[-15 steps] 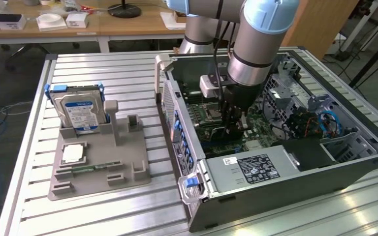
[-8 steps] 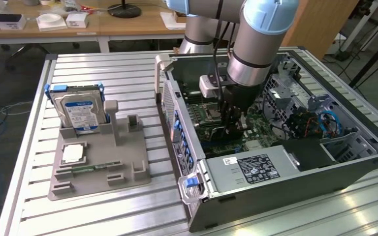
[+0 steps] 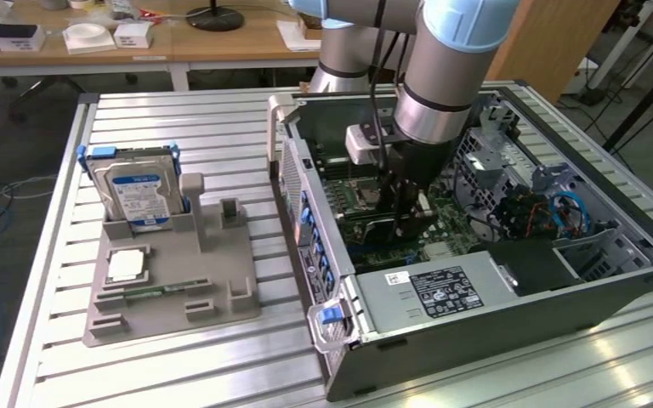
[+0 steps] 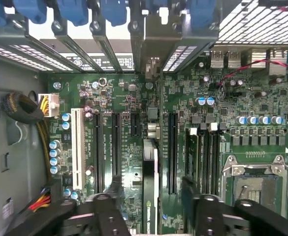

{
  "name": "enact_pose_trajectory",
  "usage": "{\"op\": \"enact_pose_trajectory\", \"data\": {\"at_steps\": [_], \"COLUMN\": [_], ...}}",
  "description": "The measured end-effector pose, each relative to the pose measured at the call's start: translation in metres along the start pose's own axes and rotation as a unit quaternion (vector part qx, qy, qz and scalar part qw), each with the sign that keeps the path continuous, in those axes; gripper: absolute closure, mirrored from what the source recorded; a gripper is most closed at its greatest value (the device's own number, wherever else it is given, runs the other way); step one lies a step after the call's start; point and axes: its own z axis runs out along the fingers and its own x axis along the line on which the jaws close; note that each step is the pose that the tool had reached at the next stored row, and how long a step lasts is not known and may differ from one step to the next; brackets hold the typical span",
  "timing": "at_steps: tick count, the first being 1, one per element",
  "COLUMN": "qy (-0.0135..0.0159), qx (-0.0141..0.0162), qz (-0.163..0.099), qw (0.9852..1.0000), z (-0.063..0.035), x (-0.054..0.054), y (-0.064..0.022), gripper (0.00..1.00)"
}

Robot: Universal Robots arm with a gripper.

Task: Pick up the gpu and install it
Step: 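Insert the gpu into the slot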

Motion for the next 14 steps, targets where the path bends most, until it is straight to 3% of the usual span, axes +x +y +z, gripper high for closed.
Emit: {"op": "enact_pose_trajectory", "data": {"at_steps": [1,6,12,14], "qy": [-0.0001,-0.0001,-0.0001,0.0000], "qx": [0.0000,0.0000,0.0000,0.0000], "qz": [0.000,0.000,0.000,0.000], "qw": [1.0000,1.0000,1.0000,1.0000], "z": [-0.0020,-0.0171,-0.0321,-0.0350], "x": [0.000,0.000,0.000,0.000], "y": [0.0000,0.0000,0.0000,0.0000], "gripper": [0.37,0.39,0.69,0.69]}}
